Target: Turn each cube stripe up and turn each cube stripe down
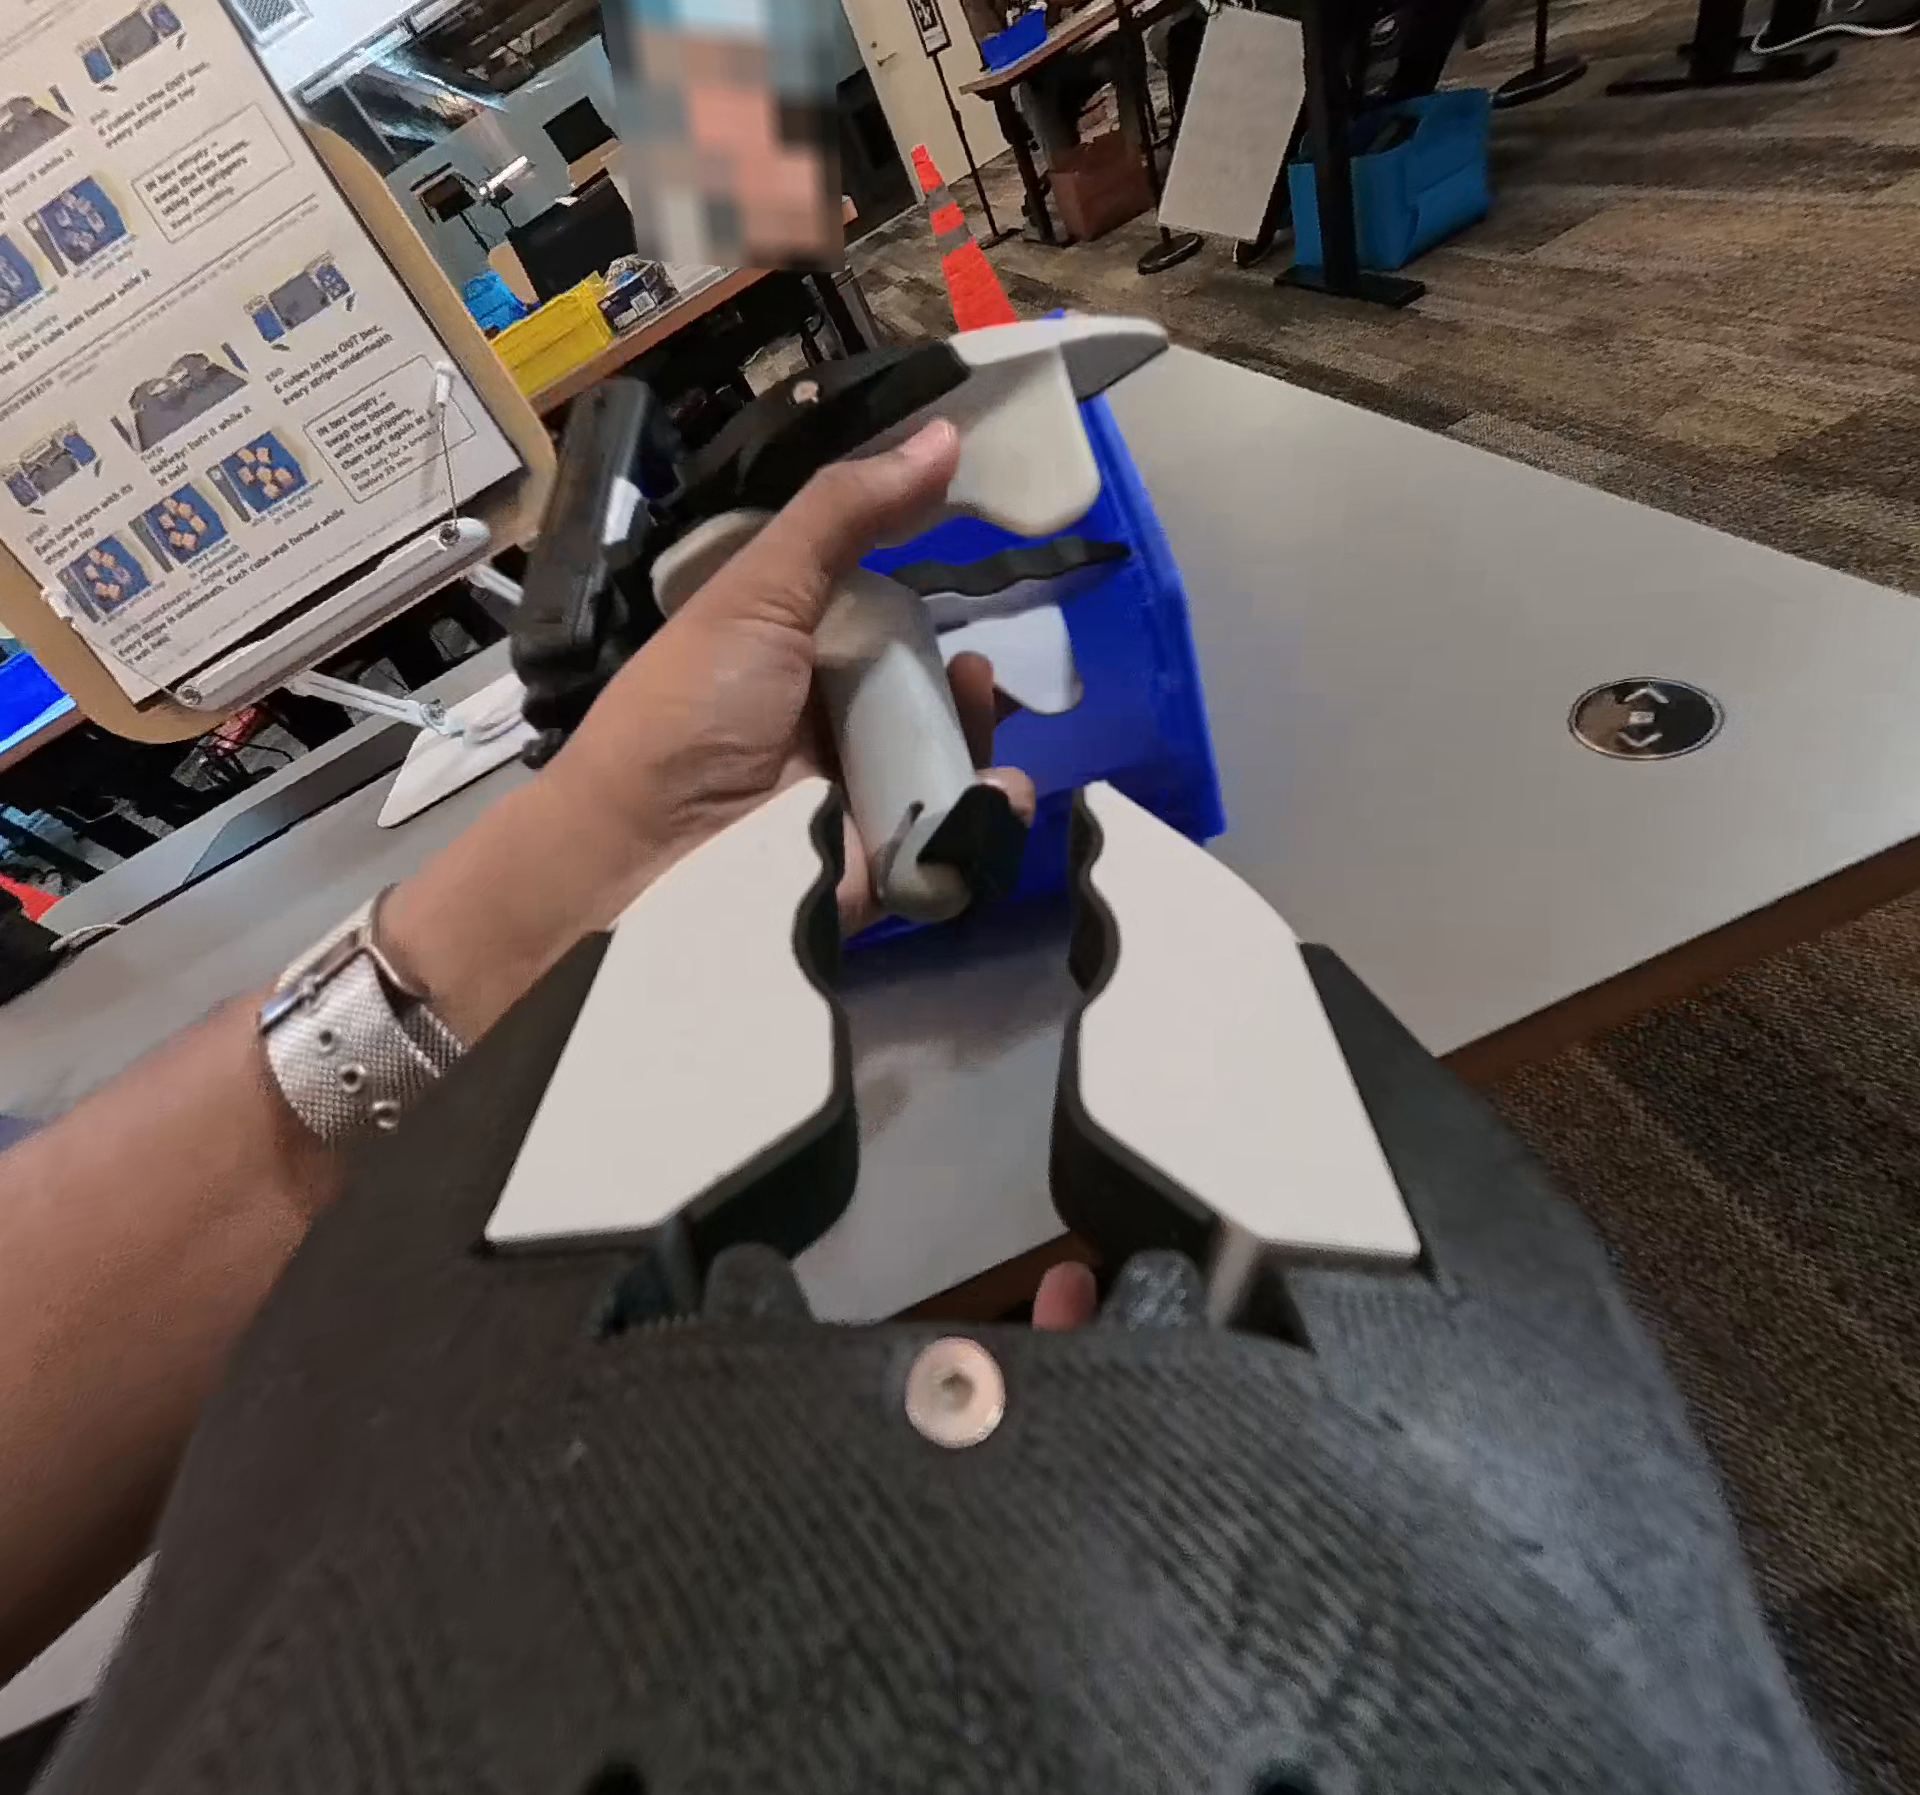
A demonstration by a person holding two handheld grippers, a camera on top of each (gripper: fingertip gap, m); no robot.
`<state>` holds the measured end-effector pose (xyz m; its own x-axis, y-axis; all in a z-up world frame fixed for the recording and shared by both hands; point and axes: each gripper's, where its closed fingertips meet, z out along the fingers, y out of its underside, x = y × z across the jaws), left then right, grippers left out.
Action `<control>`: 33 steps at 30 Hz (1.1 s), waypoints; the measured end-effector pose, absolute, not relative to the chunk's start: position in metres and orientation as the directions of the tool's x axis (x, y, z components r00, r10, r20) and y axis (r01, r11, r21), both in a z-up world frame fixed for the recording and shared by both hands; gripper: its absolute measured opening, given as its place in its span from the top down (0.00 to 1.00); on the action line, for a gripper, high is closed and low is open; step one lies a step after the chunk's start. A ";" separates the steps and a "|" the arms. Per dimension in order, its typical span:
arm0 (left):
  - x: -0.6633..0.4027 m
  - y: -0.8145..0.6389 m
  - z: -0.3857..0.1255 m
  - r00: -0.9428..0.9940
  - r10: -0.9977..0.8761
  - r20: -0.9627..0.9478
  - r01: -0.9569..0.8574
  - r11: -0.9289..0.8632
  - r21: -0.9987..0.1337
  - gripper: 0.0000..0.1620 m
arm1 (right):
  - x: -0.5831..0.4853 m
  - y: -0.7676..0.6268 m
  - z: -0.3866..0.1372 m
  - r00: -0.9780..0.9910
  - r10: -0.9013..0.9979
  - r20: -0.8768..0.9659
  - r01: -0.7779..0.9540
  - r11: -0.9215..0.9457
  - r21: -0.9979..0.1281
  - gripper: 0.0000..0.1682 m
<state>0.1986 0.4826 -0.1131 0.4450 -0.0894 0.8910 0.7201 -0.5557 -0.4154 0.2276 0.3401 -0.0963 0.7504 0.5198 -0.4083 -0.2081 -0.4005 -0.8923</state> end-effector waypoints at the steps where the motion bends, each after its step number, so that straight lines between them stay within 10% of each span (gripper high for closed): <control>1: 0.203 0.485 -0.111 0.367 -0.091 0.926 0.742 -0.572 -0.350 0.56 | 0.228 0.342 -0.097 0.749 0.517 -0.414 -0.212 -0.404 -0.890 0.75; 5: 0.221 0.465 -0.074 0.266 -0.297 0.917 0.698 -0.597 -0.396 0.63 | 0.225 0.348 -0.100 0.731 0.518 -0.444 -0.226 -0.430 -0.874 0.75; 13: 0.167 0.362 0.016 0.625 -0.614 0.482 0.423 -0.253 -0.870 0.60 | 0.190 0.343 -0.104 0.687 0.631 -0.360 -0.125 -0.386 -0.914 0.75; 24: -0.083 0.243 0.000 0.964 -0.035 0.263 0.261 -0.059 -0.964 0.55 | 0.092 0.329 -0.129 0.579 0.814 0.046 0.261 -0.131 -0.956 0.69; 33: -0.116 0.175 -0.051 0.972 0.203 0.120 0.157 -0.178 -0.971 0.54 | 0.075 0.361 -0.149 0.584 0.807 0.092 0.374 -0.166 -0.912 0.95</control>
